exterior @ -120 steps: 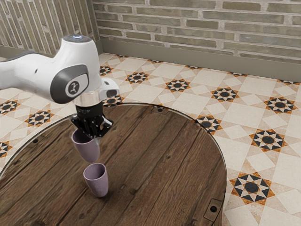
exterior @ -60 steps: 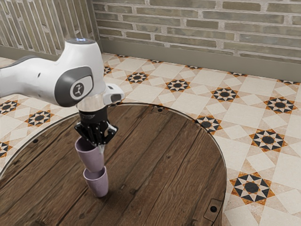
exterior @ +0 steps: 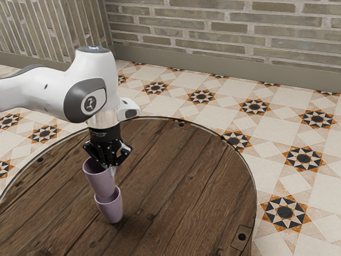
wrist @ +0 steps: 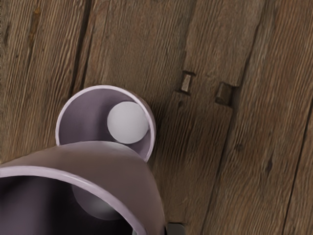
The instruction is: Place the left cup onto the right cup
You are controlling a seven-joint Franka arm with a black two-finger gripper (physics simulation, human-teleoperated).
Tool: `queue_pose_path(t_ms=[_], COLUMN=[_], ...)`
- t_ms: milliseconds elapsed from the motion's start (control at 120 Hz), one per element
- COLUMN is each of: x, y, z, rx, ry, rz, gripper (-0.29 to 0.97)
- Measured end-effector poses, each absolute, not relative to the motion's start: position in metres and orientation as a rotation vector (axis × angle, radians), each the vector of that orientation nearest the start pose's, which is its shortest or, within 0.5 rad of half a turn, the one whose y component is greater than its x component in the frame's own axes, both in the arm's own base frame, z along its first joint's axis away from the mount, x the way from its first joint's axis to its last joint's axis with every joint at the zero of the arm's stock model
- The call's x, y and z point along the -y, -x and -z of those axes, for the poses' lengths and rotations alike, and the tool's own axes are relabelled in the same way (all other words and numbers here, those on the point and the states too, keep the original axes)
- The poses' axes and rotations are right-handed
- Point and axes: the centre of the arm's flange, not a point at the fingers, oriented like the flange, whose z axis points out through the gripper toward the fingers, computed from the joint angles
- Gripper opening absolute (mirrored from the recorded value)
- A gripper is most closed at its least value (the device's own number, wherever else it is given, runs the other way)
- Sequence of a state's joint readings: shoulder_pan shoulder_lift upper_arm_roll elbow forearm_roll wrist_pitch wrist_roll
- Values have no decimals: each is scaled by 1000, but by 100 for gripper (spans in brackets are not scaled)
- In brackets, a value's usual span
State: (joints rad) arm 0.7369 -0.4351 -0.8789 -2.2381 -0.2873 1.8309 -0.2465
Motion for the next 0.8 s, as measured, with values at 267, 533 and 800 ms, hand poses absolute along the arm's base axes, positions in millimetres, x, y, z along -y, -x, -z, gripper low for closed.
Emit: queue_pose_path(t_ms=[267,533,800], x=[110,105,97], y=[-445,-449,-450], z=[-463,-461,-459], rx=[392,392,412], ry=[3027,3017,3007], rz=[-140,-127,-137], gripper=[-11,-11,-11])
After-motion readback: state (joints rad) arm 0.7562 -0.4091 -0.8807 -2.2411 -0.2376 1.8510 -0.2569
